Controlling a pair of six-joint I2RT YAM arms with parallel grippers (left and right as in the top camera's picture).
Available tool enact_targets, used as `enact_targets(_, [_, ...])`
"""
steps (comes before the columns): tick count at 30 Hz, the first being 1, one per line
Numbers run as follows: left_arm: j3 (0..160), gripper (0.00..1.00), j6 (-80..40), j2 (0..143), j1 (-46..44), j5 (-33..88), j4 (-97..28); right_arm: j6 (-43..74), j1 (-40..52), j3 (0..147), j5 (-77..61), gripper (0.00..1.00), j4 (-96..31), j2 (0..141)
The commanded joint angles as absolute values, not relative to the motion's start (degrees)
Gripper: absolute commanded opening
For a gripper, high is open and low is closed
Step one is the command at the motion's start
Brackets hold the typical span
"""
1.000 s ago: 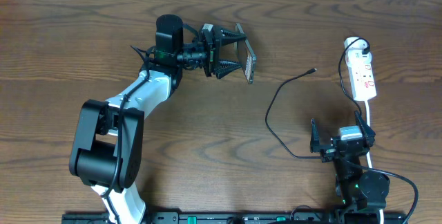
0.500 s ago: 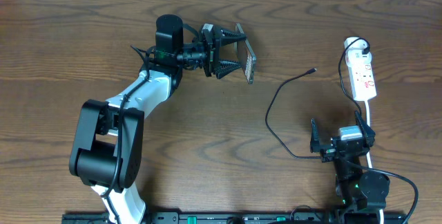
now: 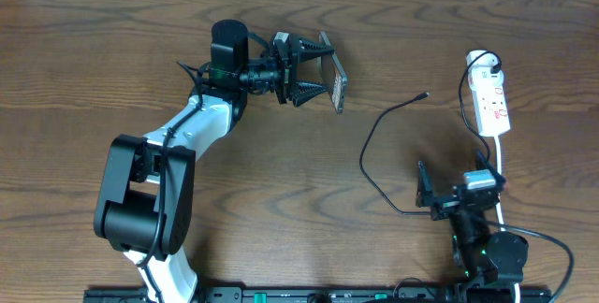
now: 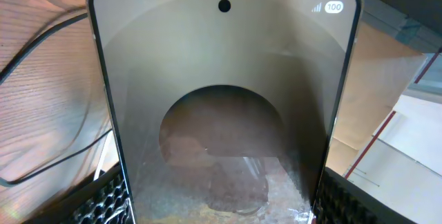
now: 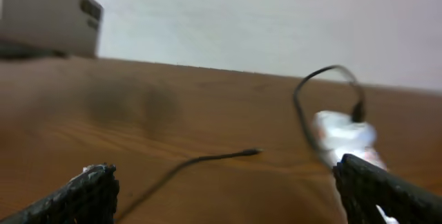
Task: Plug charger to phone and switch on socket
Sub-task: 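Move the right gripper toward the phone held by the left gripper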
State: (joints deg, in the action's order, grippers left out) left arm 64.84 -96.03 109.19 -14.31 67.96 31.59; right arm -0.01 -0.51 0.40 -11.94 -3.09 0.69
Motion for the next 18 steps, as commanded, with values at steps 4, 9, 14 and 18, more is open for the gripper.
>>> enact_targets(4, [65.45, 0.6, -96.09, 108.86, -13.89, 68.53, 32.51, 34.68, -0.32, 0.3, -19.84, 0.99, -2.74, 0.4])
enact_targets(9, [65.45, 0.6, -96.09, 108.86, -13.89, 68.55, 32.51, 38.98, -0.32, 0.32, -19.53, 0.99, -2.7, 0.4])
enact_targets(14, [65.45, 0.6, -96.09, 108.86, -13.89, 68.58, 32.51, 37.36, -0.32, 0.32, -21.61, 0.99, 0.14, 0.4])
enact_targets(18, [65.45, 0.59, -95.7, 108.86, -13.89, 68.55, 32.51, 29.32, -0.32, 1.06, -26.0, 0.99, 0.51, 0.4])
